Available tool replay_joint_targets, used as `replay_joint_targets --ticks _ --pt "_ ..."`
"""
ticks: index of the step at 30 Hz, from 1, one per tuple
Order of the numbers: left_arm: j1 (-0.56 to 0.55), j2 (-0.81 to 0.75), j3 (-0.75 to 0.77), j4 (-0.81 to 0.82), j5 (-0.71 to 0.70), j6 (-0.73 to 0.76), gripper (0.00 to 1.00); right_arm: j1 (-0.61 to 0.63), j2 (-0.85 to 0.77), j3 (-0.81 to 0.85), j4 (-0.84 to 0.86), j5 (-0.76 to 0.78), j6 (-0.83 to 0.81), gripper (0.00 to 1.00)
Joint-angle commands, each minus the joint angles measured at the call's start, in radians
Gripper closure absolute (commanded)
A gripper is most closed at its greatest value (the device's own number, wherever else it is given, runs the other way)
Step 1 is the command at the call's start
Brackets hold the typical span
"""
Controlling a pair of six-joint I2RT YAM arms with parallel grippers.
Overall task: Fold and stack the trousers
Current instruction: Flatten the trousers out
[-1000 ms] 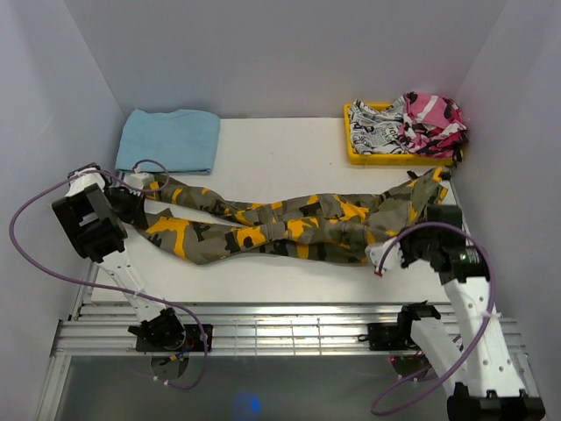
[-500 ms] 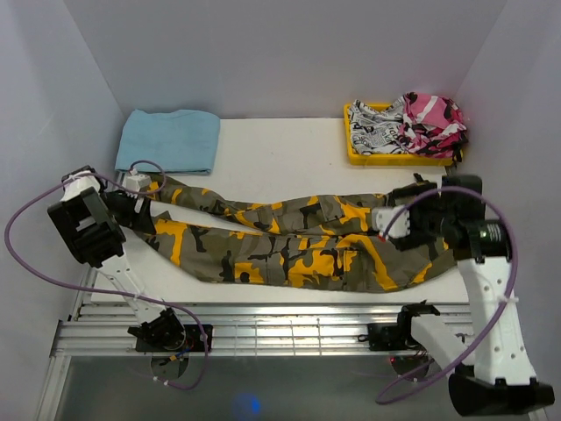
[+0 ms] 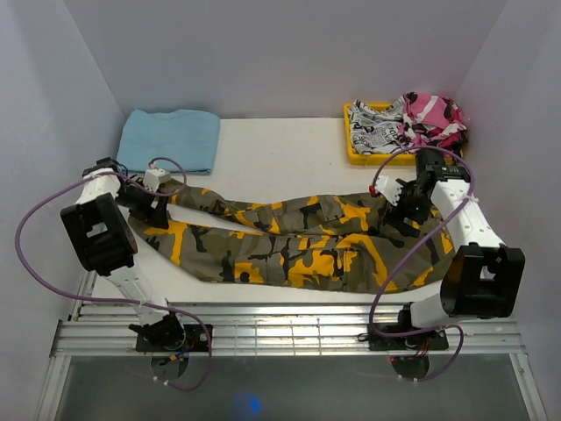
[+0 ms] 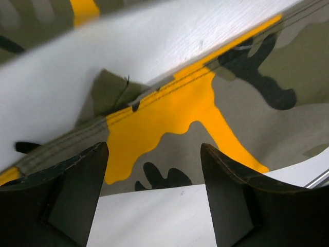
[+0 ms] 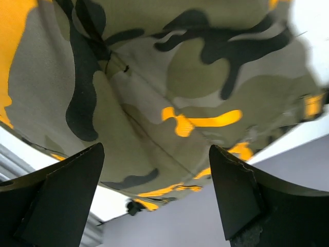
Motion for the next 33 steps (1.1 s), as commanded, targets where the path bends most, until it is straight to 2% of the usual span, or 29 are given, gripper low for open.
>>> replay_joint_targets --ticks 1,3,6,9,11,16,18,21,26,32,33 --pt "0.027 -0.023 -0.084 0.077 -0.124 -0.042 0.18 -0.016 0.019 -0.047 0.037 0.035 0.102 0.13" --pt "0.050 -0.061 -0.131 0.099 -0.095 -0.019 0.15 -0.022 0.060 -0.110 0.097 0.070 0.096 0.14" --pt "0.094 -0.125 -0.115 0.057 -0.009 0.076 0.03 -0.050 0.085 -0.155 0.169 0.091 0.084 0.15" --pt "0.126 -0.141 -0.047 0.019 0.000 0.159 0.02 -0.079 0.119 -0.175 0.209 0.118 0.062 0.16" --pt "0.146 -0.123 0.002 -0.026 0.017 0.208 0.02 -0.105 0.132 -0.169 0.222 0.118 0.046 0.17" --pt "0.196 -0.029 0.164 -0.133 0.071 0.478 0.02 -0.124 0.137 -0.132 0.225 0.111 0.038 0.17" --pt "0.203 0.044 0.236 -0.199 0.097 0.631 0.02 -0.124 0.131 -0.126 0.223 0.113 0.035 0.17" --pt "0.206 0.140 0.307 -0.280 0.132 0.728 0.02 -0.125 0.117 -0.132 0.222 0.116 0.021 0.16" --pt "0.206 0.278 0.447 -0.336 0.143 0.741 0.02 -0.125 0.094 -0.158 0.222 0.108 0.006 0.16" --pt "0.205 0.330 0.360 -0.222 0.131 0.669 0.03 -0.127 0.105 -0.158 0.222 0.090 -0.004 0.15" --pt "0.202 0.330 0.343 -0.190 0.128 0.659 0.08 -0.127 0.111 -0.155 0.223 0.085 -0.005 0.15"
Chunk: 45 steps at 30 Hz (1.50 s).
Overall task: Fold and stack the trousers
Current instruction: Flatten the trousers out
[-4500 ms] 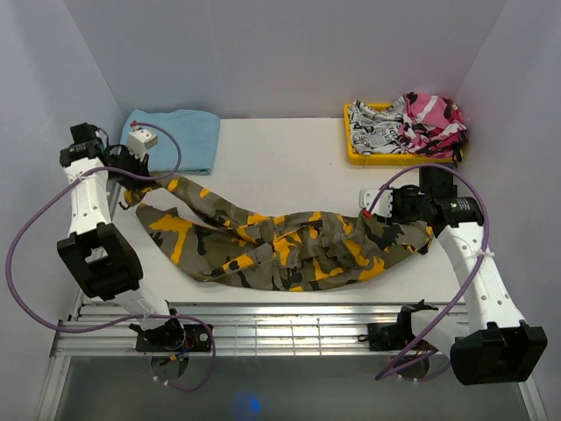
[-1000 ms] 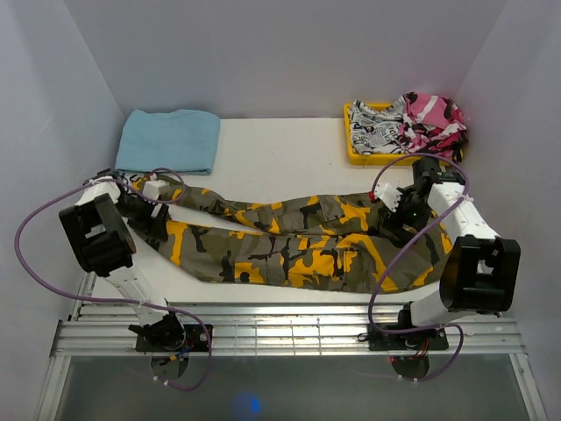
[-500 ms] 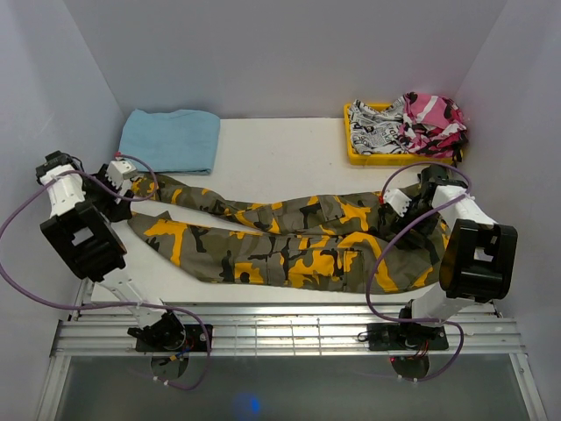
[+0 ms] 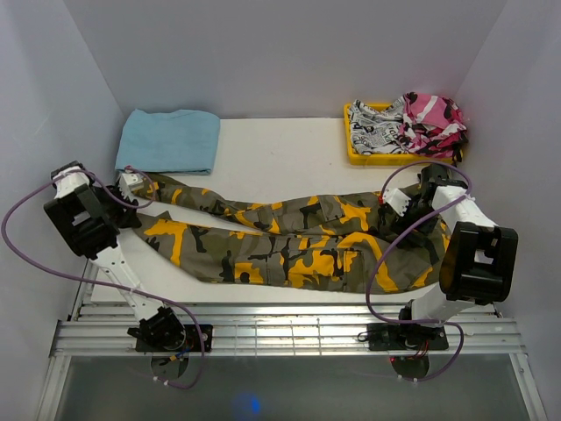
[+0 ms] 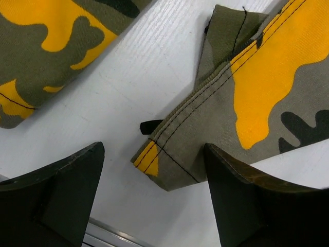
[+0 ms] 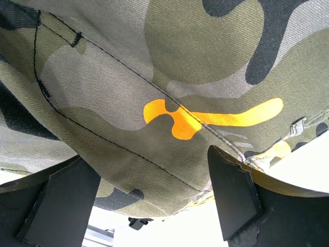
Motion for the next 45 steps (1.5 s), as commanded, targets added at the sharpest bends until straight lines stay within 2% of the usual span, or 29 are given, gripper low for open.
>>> replay_joint_targets --ticks 1,3,4,6,7,8,11,13,15,19,22,23,25,26,27,28,29,30,31,32,33,36,37,39,40,45 --pt "-0.003 -0.038 -0.053 0.041 0.022 -0.016 0.13 -0.005 -0.010 0.016 0.014 -0.018 -0.021 0.15" --pt "-0.005 -0.038 -0.079 0.049 0.018 -0.038 0.25 -0.005 -0.005 0.023 0.013 -0.021 -0.022 0.15" --pt "-0.005 -0.044 -0.082 0.049 0.022 -0.045 0.46 -0.005 -0.005 0.031 0.016 -0.023 -0.024 0.15" --pt "0.000 -0.065 -0.090 0.031 0.042 -0.059 0.66 -0.005 -0.008 0.039 0.013 -0.030 -0.024 0.15" --pt "0.006 -0.106 -0.094 0.021 0.085 -0.059 0.92 -0.005 -0.010 0.045 0.013 -0.032 -0.024 0.15" --pt "0.018 -0.131 -0.102 0.020 0.105 -0.067 1.00 -0.005 -0.013 0.048 0.011 -0.035 -0.025 0.15" --pt "0.038 -0.260 -0.143 0.018 0.150 -0.140 1.00 -0.005 -0.025 0.051 0.014 -0.038 -0.030 0.16" --pt "0.047 -0.366 -0.148 0.011 0.144 -0.263 1.00 -0.009 -0.043 0.049 0.019 -0.044 -0.035 0.16" --pt "0.050 -0.526 -0.136 -0.017 0.063 -0.405 1.00 -0.010 -0.068 0.043 0.018 -0.056 -0.039 0.16" --pt "0.090 -0.776 -0.312 -0.015 -0.100 -0.562 1.00 -0.010 -0.102 0.040 0.011 -0.085 -0.042 0.16" --pt "0.135 -0.988 -0.370 -0.066 -0.224 -0.753 1.00 -0.012 -0.143 0.019 0.005 -0.096 -0.077 0.16" --pt "0.135 -0.993 -0.361 -0.058 -0.260 -0.798 1.00 -0.012 -0.149 0.016 0.005 -0.095 -0.088 0.15" --pt "0.133 -0.900 -0.344 -0.022 -0.289 -0.909 1.00 -0.012 -0.135 0.023 0.010 -0.082 -0.099 0.15" --pt "0.133 -0.722 -0.317 0.024 -0.297 -0.985 1.00 -0.012 -0.114 0.035 0.013 -0.073 -0.094 0.15" --pt "0.133 -0.611 -0.292 0.087 -0.288 -1.034 1.00 -0.013 -0.103 0.051 0.013 -0.072 -0.082 0.15" --pt "0.077 -0.364 -0.204 0.271 -0.362 -1.132 0.93 -0.016 -0.100 0.092 0.001 -0.064 -0.052 0.14" --pt "0.070 -0.361 -0.203 0.273 -0.363 -1.133 0.93 -0.016 -0.106 0.092 -0.001 -0.059 -0.051 0.14" --pt "0.067 -0.308 -0.191 0.308 -0.388 -1.135 0.79 -0.016 -0.112 0.091 -0.002 -0.056 -0.053 0.14" --pt "0.069 -0.288 -0.170 0.325 -0.408 -1.142 0.71 -0.022 -0.118 0.092 -0.004 -0.052 -0.058 0.13" --pt "0.069 -0.273 -0.168 0.342 -0.433 -1.139 0.66 -0.030 -0.134 0.089 -0.004 -0.046 -0.061 0.13" --pt "0.072 -0.266 -0.166 0.353 -0.458 -1.136 0.55 -0.045 -0.141 0.097 -0.004 -0.046 -0.062 0.12" --pt "0.079 -0.320 -0.194 0.357 -0.429 -1.092 0.45 -0.079 -0.149 0.149 -0.044 -0.072 -0.070 0.12" --pt "0.075 -0.384 -0.215 0.356 -0.385 -1.073 0.42 -0.102 -0.146 0.169 -0.070 -0.096 -0.071 0.12" --pt "0.067 -0.449 -0.278 0.333 -0.306 -1.007 0.42 -0.128 -0.134 0.196 -0.143 -0.119 -0.061 0.17" --pt "0.050 -0.504 -0.303 0.328 -0.256 -0.995 0.43 -0.133 -0.131 0.197 -0.162 -0.131 -0.058 0.23" --pt "-0.006 -0.539 -0.502 0.365 -0.254 -0.964 0.47 -0.140 -0.103 0.094 -0.113 -0.132 -0.006 0.37"
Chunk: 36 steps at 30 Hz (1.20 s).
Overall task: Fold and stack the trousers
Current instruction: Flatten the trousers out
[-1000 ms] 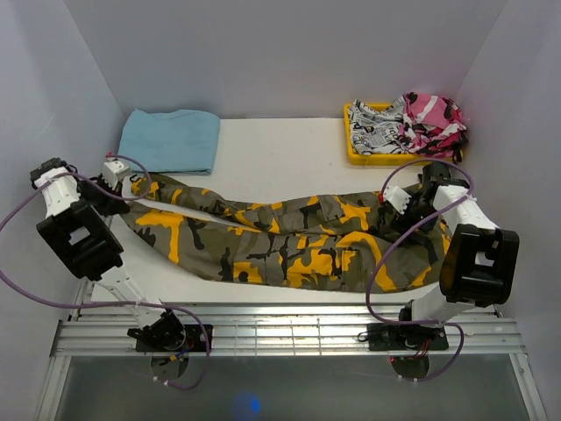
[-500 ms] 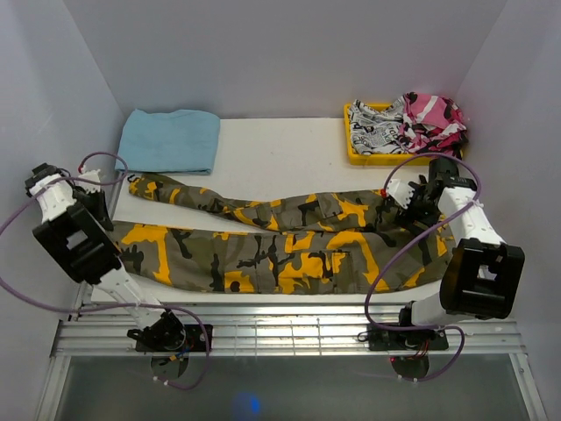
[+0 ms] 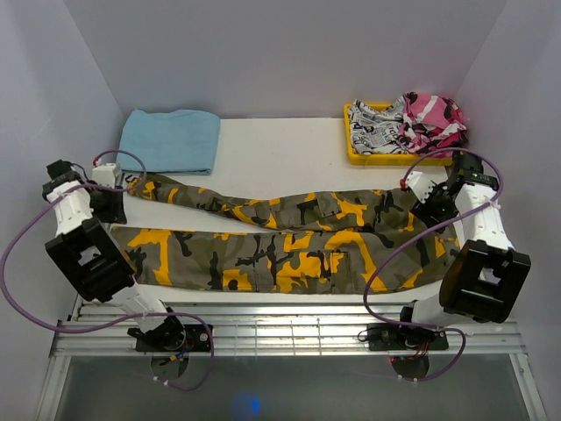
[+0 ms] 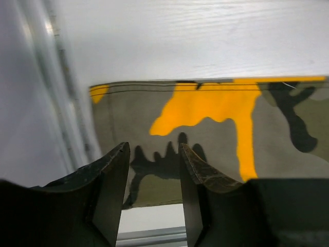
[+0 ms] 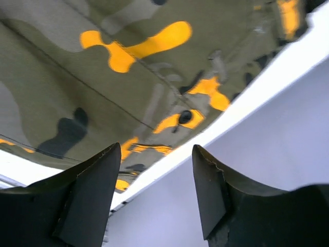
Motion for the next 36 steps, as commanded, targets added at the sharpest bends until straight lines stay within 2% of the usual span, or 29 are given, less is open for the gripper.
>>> replay_joint_targets --ticks 1,4,8,13,16,18,19,21,22,23,24,27,30,33,36 --pt "-0.037 0.009 -0.120 0.025 0.055 0.041 0.48 0.000 0.022 -0.060 -0.013 -0.032 0.063 0.37" --pt "-0.037 0.052 -0.209 0.071 0.017 0.037 0.52 -0.011 0.068 -0.086 0.042 -0.030 0.124 0.41" --pt "-0.031 0.044 -0.333 0.148 -0.029 0.051 0.56 -0.031 0.091 -0.171 0.076 0.008 0.112 0.45" --pt "0.018 0.004 -0.425 0.123 -0.053 0.077 0.66 -0.083 0.016 -0.290 0.044 0.035 0.022 0.49" --pt "0.041 -0.049 -0.438 0.065 -0.053 0.143 0.69 -0.123 -0.089 -0.326 -0.038 0.011 -0.125 0.51" --pt "0.043 -0.081 -0.395 -0.028 -0.022 0.209 0.63 -0.140 -0.171 -0.300 -0.100 -0.033 -0.213 0.49" --pt "0.043 -0.107 -0.357 -0.079 0.075 0.244 0.51 -0.142 -0.186 -0.233 -0.118 -0.103 -0.226 0.41" --pt "0.034 -0.117 -0.199 -0.174 0.159 0.267 0.37 -0.142 -0.189 -0.131 -0.131 -0.193 -0.205 0.29" --pt "0.018 -0.111 -0.135 -0.196 0.243 0.272 0.27 -0.140 -0.174 -0.022 -0.117 -0.275 -0.179 0.22" --pt "0.009 -0.080 -0.072 -0.217 0.275 0.274 0.25 -0.137 -0.130 0.030 -0.100 -0.306 -0.152 0.13" --pt "-0.005 -0.059 0.044 -0.220 0.305 0.262 0.23 -0.120 -0.099 0.079 -0.070 -0.326 -0.106 0.11" --pt "-0.077 0.048 0.206 -0.219 0.365 0.271 0.21 -0.061 0.031 0.244 -0.060 -0.351 -0.081 0.10" --pt "-0.134 0.137 0.266 -0.095 0.356 0.238 0.14 0.014 0.139 0.347 -0.068 -0.345 -0.087 0.10" --pt "-0.170 0.202 0.295 -0.001 0.310 0.318 0.12 0.096 0.200 0.374 -0.046 -0.296 -0.101 0.10" --pt "-0.175 0.273 0.331 0.005 0.310 0.545 0.12 0.160 0.234 0.362 -0.003 -0.259 -0.107 0.10"
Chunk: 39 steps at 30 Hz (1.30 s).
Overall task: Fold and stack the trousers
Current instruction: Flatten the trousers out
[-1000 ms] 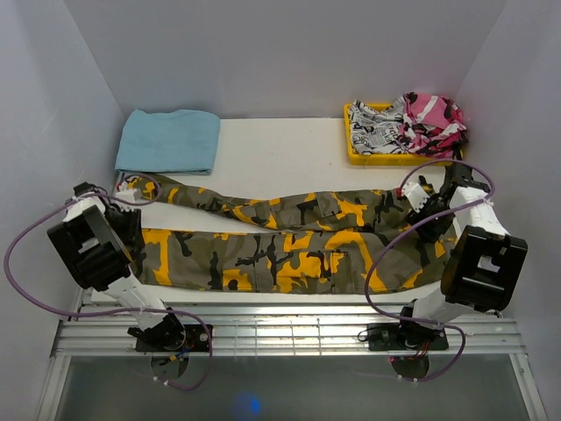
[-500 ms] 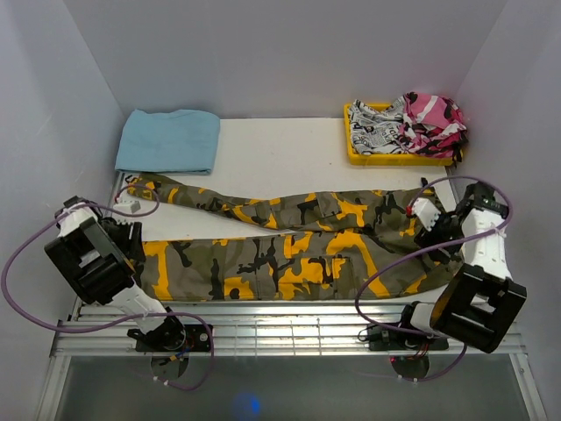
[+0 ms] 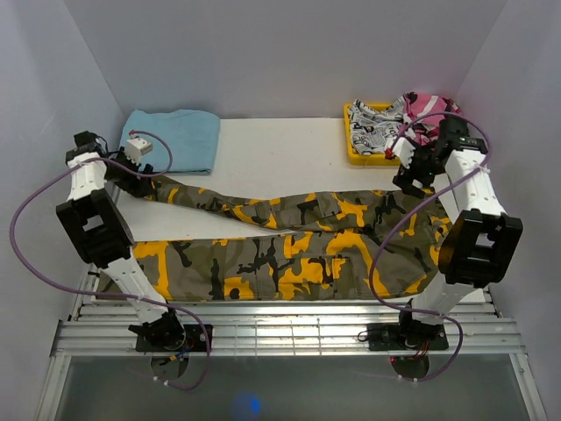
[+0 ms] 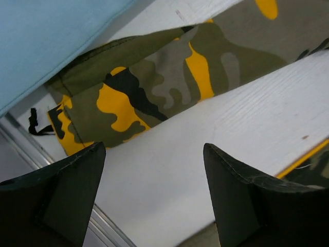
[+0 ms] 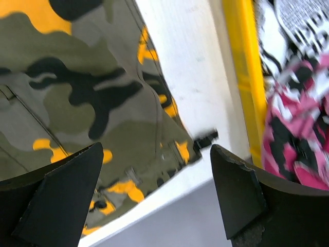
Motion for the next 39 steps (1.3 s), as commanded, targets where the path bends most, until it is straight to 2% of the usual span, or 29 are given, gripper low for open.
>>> replay_joint_targets --ticks 1,2,5,10,13,17,18,20,21,23,25,28,32,33,36,38,39 --pt "0.010 0.072 0.044 0.033 0.008 0.266 0.12 0.075 0.023 0.012 0.021 0.031 -0.008 0.10" --pt "0.010 0.086 0.049 0.033 -0.003 0.373 0.12 0.087 0.031 0.006 0.025 0.039 -0.006 0.10" --pt "0.010 0.130 0.044 0.080 -0.034 0.497 0.12 0.113 0.059 -0.022 0.053 0.062 0.010 0.10" --pt "-0.009 0.190 0.003 0.157 -0.116 0.601 0.14 0.125 0.091 -0.112 0.132 0.147 0.018 0.11" --pt "-0.015 0.202 -0.057 0.261 -0.175 0.606 0.23 0.124 0.103 -0.154 0.185 0.201 0.023 0.14" --pt "-0.029 0.182 -0.097 0.234 -0.195 0.582 0.47 0.122 0.094 -0.193 0.220 0.211 0.044 0.16" --pt "-0.030 0.163 -0.113 0.212 -0.192 0.583 0.60 0.122 0.090 -0.197 0.226 0.208 0.050 0.16" --pt "-0.038 0.133 -0.135 0.168 -0.198 0.578 0.73 0.122 0.073 -0.197 0.235 0.197 0.067 0.17" --pt "-0.038 0.089 -0.159 0.159 -0.199 0.569 0.85 0.122 0.067 -0.197 0.236 0.195 0.070 0.18" --pt "-0.040 0.034 -0.176 0.140 -0.204 0.514 1.00 0.122 0.044 -0.201 0.234 0.194 0.070 0.20" --pt "-0.036 -0.058 -0.178 0.096 -0.213 0.485 1.00 0.122 0.016 -0.213 0.236 0.192 0.069 0.22" --pt "-0.038 -0.176 -0.158 -0.067 -0.248 0.463 1.00 0.115 -0.022 -0.241 0.236 0.188 0.060 0.24" --pt "-0.038 -0.236 -0.037 -0.443 -0.319 0.463 1.00 0.098 -0.061 -0.266 0.237 0.177 0.046 0.25" --pt "-0.036 -0.253 -0.044 -0.447 -0.342 0.406 1.00 0.093 -0.068 -0.269 0.236 0.175 0.035 0.25" --pt "-0.038 -0.332 -0.141 -0.444 -0.435 0.430 1.00 0.078 -0.084 -0.275 0.234 0.174 0.023 0.25" --pt "-0.038 -0.290 -0.112 -0.444 -0.434 0.369 1.00 0.072 -0.082 -0.273 0.229 0.172 0.020 0.26" --pt "-0.038 -0.193 -0.027 -0.444 -0.423 0.330 1.00 0.069 -0.082 -0.273 0.229 0.171 0.020 0.26"
